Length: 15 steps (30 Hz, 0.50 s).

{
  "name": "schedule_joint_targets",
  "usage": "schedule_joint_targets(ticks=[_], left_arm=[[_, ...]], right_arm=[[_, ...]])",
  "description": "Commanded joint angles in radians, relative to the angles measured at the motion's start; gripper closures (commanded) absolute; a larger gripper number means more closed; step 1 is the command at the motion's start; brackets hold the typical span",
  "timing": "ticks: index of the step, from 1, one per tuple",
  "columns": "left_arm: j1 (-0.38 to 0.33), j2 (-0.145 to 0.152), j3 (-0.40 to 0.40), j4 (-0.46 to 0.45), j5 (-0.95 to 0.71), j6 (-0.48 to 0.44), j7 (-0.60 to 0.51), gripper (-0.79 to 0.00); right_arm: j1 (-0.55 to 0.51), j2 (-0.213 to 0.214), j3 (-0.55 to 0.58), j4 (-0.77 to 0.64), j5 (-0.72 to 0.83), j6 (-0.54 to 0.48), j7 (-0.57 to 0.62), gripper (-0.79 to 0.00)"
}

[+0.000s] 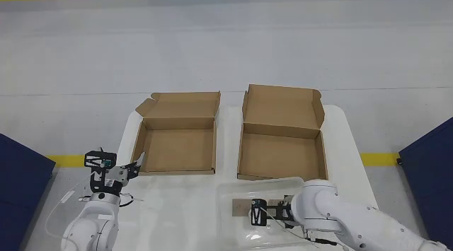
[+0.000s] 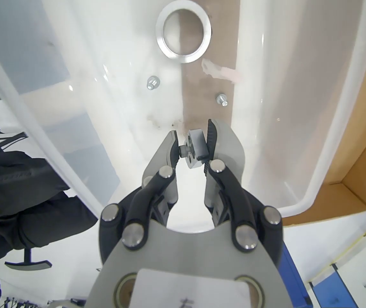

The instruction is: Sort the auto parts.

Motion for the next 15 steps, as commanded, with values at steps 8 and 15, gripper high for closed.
schedule_joint_targets(ticks=[8,15], left_arm=[[0.000,0.000,0.000,0.000,0.000,0.000,0.000,-0.785],[0.000,0.000,0.000,0.000,0.000,0.000,0.000,-0.785]], right_arm=[[-0.024,0.016,0.043,-0.003,0.054,-0.031,-0.041,0.000],[-0.037,0.030,0.118,0.050,0.176,-0.085,-0.167,0.000]])
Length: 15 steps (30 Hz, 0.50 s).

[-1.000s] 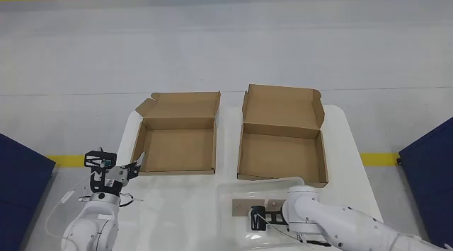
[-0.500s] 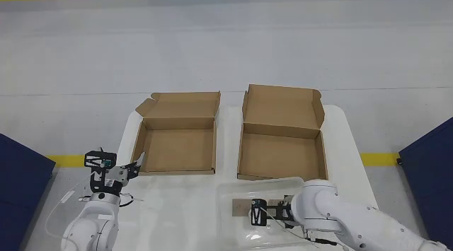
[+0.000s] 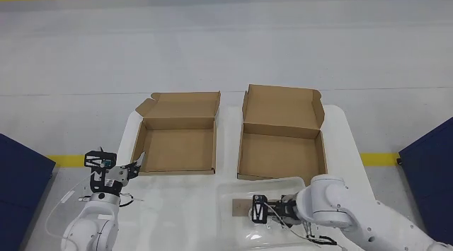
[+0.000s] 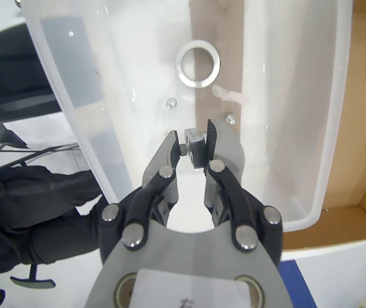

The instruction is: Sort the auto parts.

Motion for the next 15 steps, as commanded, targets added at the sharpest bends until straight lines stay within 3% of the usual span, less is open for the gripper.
schedule_joint_targets(ticks=[1,10,15], left_arm=[[0.000,0.000,0.000,0.000,0.000,0.000,0.000,-0.785],[0.000,0.000,0.000,0.000,0.000,0.000,0.000,-0.785],[0.000,0.000,0.000,0.000,0.000,0.000,0.000,-0.785]], right_arm=[[-0.009,0.013,0.047,0.017,0.066,-0.035,-0.030,0.000],[-0.112,0.080,0.256,0.112,0.390,-0.258,-0.168,0.000],[-0.154,0.103,0.306,0.149,0.540,-0.354,-0.202,0.000]])
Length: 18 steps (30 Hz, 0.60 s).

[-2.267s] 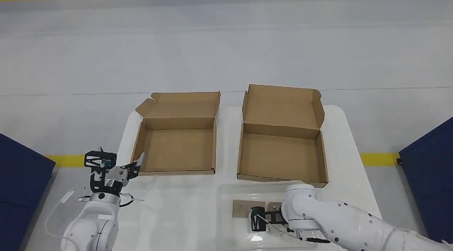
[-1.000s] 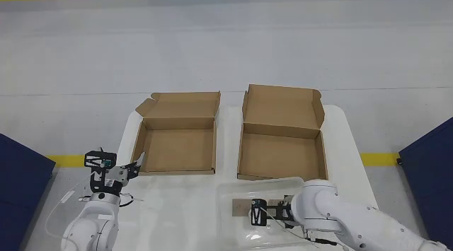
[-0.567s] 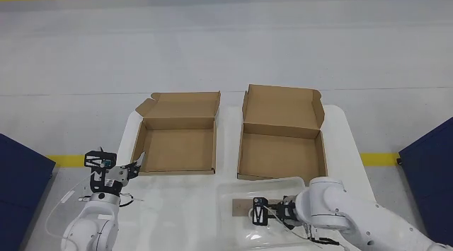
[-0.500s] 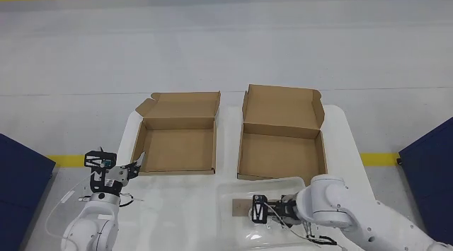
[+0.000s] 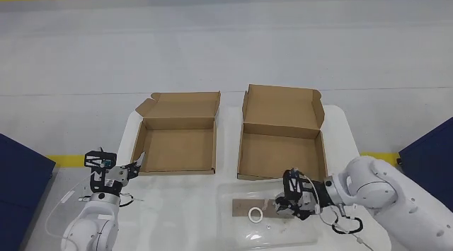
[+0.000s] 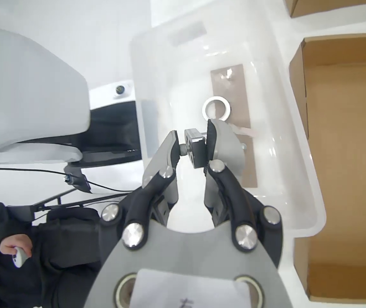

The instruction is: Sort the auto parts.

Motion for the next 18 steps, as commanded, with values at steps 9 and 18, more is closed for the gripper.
schedule_joint_targets(ticks=[9,18], left_arm=[[0.000,0.000,0.000,0.000,0.000,0.000,0.000,-0.785],[0.000,0.000,0.000,0.000,0.000,0.000,0.000,-0.785]], right_arm=[[-0.008,0.000,-0.003,0.002,0.019,0.008,-0.014,0.000],[0.020,0.017,-0.057,0.116,0.454,0.007,0.007,0.000]])
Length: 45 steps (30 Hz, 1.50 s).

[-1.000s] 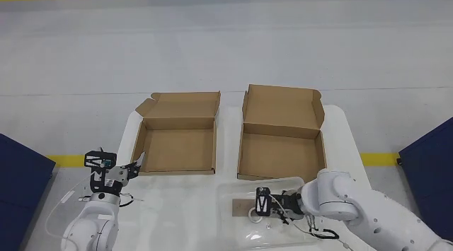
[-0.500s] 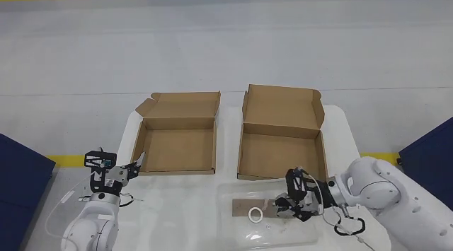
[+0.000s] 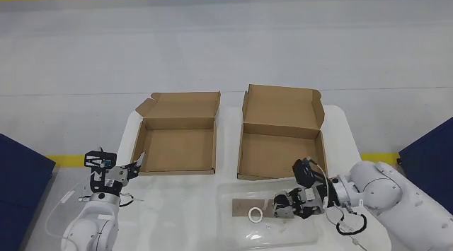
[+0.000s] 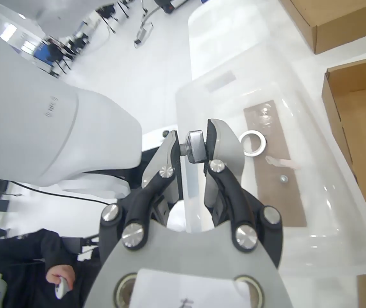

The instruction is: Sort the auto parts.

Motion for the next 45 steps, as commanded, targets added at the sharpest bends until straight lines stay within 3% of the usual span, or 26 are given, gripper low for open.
schedule_joint_targets(ticks=[1,9,18,23,35,45], left_arm=[[0.000,0.000,0.000,0.000,0.000,0.000,0.000,-0.785],[0.000,0.000,0.000,0.000,0.000,0.000,0.000,-0.785],[0.000,0.000,0.000,0.000,0.000,0.000,0.000,-0.785],[0.000,0.000,0.000,0.000,0.000,0.000,0.000,-0.785],[0.000,0.000,0.000,0.000,0.000,0.000,0.000,-0.785],[0.000,0.000,0.000,0.000,0.000,0.000,0.000,-0.785]], right_arm=[[0.017,0.011,-0.019,0.010,0.123,0.015,0.013,0.000],[0.081,0.053,-0.084,0.030,0.480,0.081,0.080,0.000],[0.079,0.052,-0.085,0.028,0.483,0.085,0.073,0.000],[0.073,0.043,-0.085,-0.005,0.658,0.097,0.095,0.000],[0.102,0.024,0.020,-0.095,1.076,0.318,0.316,0.000],[0.103,0.014,0.040,-0.090,1.115,0.355,0.342,0.000]])
